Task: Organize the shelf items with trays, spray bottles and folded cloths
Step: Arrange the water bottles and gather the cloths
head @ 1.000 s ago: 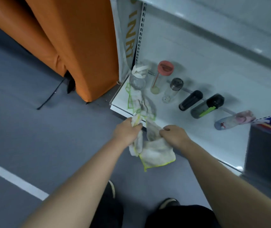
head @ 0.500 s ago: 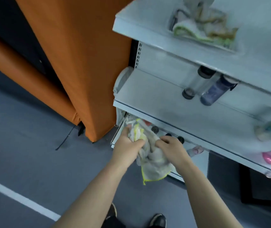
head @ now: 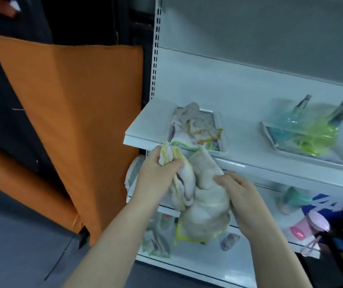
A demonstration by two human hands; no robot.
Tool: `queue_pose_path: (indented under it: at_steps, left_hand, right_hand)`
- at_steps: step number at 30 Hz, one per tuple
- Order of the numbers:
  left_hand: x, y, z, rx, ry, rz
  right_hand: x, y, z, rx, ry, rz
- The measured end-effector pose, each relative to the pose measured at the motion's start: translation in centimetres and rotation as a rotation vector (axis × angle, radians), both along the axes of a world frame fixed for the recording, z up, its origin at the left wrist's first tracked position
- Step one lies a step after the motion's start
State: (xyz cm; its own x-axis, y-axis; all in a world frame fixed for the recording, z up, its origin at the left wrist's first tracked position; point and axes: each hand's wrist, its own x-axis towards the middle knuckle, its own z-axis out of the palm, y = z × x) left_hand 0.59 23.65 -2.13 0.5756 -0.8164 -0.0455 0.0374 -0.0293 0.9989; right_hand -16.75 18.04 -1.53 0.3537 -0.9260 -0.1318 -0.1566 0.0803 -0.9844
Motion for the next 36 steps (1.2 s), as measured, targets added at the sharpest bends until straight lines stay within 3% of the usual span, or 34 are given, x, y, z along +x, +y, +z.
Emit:
queue_pose_path:
  at_steps: [6, 12, 16, 18, 26, 36]
  left_hand:
    - [0.1, -4.8, 5.9, -0.131, 0.057, 0.073]
    - [1.2, -12.8, 11.4, -0.321, -0.159, 0.173]
    - [1.9, -16.0, 13.0, -0.068, -0.217, 0.025]
    - [2.3, -16.3, 12.3, 0.024, -0.242, 0.023]
    - [2.1, -13.7, 5.6, -0.02, -0.26, 0.0]
    - [2.0, -6.6, -0.8, 0.027, -0.124, -0.22]
  right_hand:
    - [-1.1, -3.3, 5.8, -0.037, -0.173, -0.074]
    - [1.1, -11.0, 11.4, -0.174, -0.193, -0.064]
    - [2.3, -15.3, 13.2, -0.243, 0.079, 0.007]
    - [2.3, -16.1, 13.0, -0.276, 0.143, -0.029]
    - [3.8, -13.5, 8.3, -0.195, 0.109, -0.04]
    - [5.0, -7.5, 1.2, -0.144, 0.094, 0.049]
